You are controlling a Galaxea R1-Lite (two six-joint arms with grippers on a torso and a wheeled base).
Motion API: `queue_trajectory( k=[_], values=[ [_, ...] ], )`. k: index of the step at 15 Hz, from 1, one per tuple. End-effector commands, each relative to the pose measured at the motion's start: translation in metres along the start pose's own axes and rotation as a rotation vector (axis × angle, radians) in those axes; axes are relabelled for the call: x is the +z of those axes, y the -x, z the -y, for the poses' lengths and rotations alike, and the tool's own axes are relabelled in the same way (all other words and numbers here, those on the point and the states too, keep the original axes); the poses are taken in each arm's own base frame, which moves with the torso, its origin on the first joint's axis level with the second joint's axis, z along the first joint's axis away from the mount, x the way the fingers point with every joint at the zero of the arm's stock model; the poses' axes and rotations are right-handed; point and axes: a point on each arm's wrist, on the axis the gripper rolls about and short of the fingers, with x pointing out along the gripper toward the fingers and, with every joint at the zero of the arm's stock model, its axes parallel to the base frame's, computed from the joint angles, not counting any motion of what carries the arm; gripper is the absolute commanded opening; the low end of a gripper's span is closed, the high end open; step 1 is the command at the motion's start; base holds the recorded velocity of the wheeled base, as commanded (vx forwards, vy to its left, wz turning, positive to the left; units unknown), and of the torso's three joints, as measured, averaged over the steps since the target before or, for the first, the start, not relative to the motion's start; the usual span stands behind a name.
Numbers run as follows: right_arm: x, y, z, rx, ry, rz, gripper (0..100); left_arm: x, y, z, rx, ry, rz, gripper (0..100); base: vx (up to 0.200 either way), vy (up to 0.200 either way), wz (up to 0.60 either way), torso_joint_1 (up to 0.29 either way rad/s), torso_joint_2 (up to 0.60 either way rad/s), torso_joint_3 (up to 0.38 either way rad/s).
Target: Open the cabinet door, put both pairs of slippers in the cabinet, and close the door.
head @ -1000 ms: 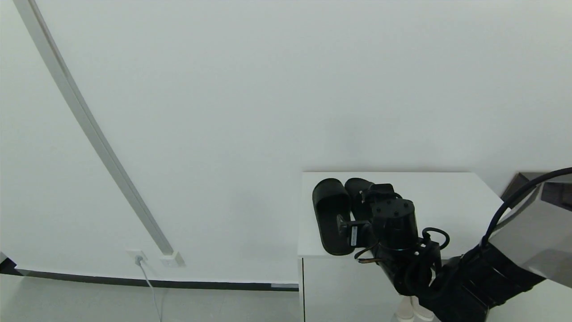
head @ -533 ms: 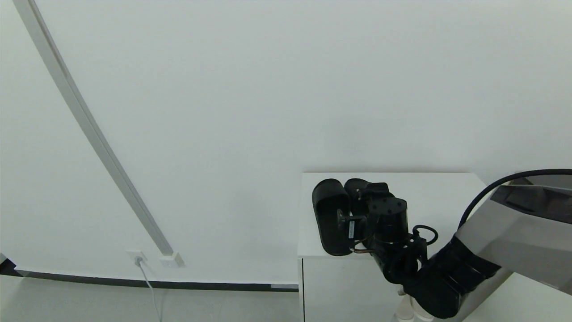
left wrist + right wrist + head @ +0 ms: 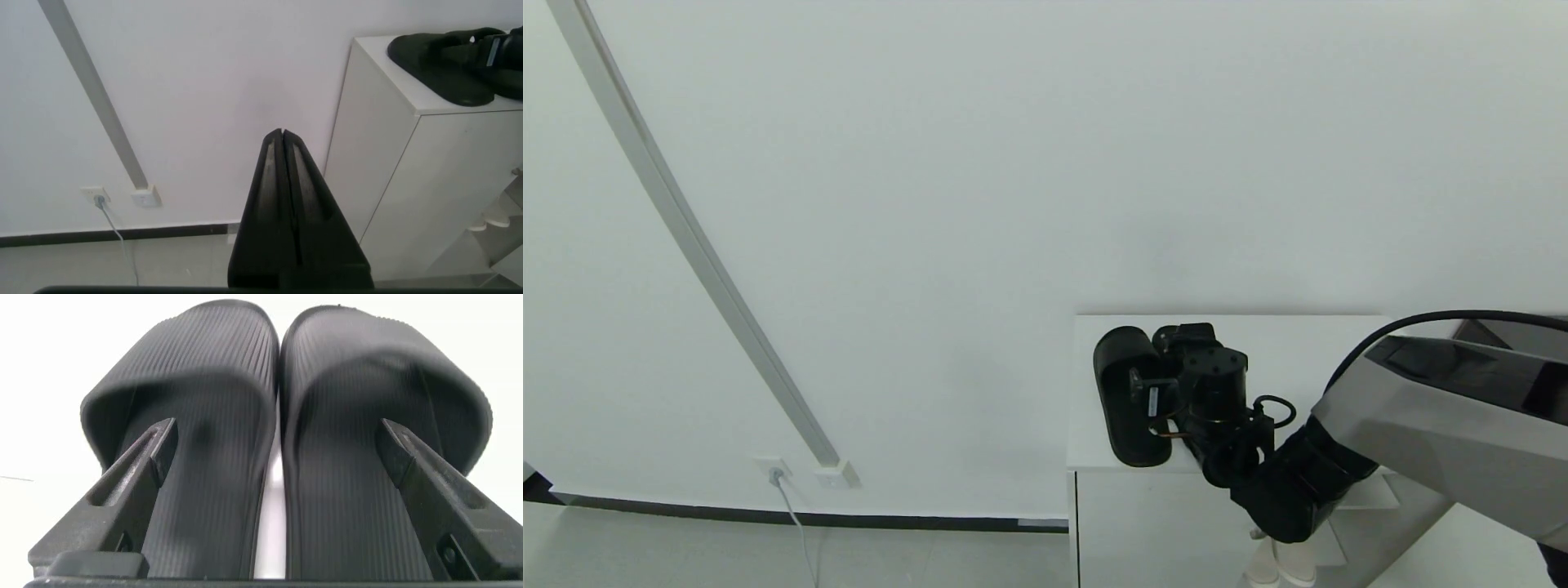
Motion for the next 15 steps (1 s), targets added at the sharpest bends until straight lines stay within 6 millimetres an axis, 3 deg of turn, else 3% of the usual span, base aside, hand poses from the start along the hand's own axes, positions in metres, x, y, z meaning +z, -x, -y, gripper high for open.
queue_trajectory(
  k=[1,8,9,15],
  values=[
    [-0.0057,-0.0103,0.0005,-0.012,0.0,0.0,100,0.0,-0.0001,0.0,0.0,-0.001,-0.001,0,0.0,0.0,0.0,0.0,0.0,0.0],
    [-0.0065,-0.0188,0.0034,-0.019,-0.005,0.005,100,0.0,-0.0001,0.0,0.0,-0.001,-0.001,0,0.0,0.0,0.0,0.0,0.0,0.0],
    [-0.008,-0.0195,0.0032,-0.016,-0.004,0.002,0,0.0,-0.0001,0.0,0.0,-0.001,-0.001,0,0.0,0.0,0.0,0.0,0.0,0.0],
    [-0.0088,-0.0198,0.0038,-0.015,-0.003,0.0,0,0.0,-0.0001,0.0,0.0,-0.001,-0.001,0,0.0,0.0,0.0,0.0,0.0,0.0]
  ],
)
